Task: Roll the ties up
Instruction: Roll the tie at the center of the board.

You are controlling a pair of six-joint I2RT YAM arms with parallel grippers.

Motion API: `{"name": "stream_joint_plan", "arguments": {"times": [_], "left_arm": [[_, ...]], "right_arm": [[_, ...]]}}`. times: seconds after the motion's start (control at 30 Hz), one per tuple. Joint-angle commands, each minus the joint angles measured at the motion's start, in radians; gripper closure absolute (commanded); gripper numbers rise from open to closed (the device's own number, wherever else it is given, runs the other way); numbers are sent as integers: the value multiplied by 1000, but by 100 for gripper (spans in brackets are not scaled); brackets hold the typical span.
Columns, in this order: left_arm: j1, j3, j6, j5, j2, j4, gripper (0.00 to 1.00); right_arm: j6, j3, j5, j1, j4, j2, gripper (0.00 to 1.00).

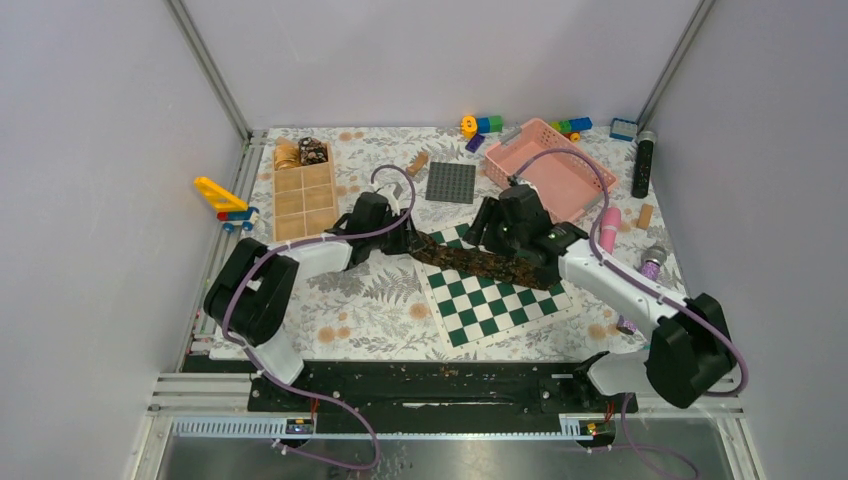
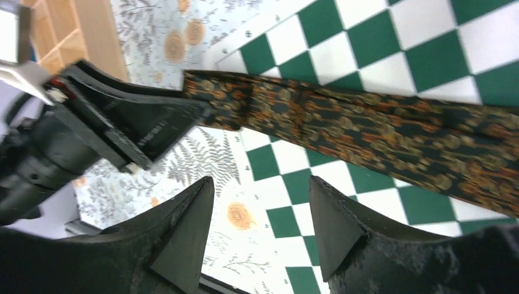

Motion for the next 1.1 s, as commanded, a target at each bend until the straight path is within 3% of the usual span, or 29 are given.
{"name": "stream_joint_plan", "arguments": {"times": [0.0,0.3,0.67,1.07], "left_arm": [[-15,92,92,-148,-54,-167,60],[-89,213,193,-399,-39,-391,61],[-207,327,289,-648,14,-550,62],[-278,418,308,-802,107,-647,62]], "right_arm": [[-61,-56,93,-18,-89,-81,35],[-79,-107,129,-32,-115,-162,35],[-89,-112,169,-35,-146,-229,35],[-98,-96,189,-38,-194,-320,35]]}}
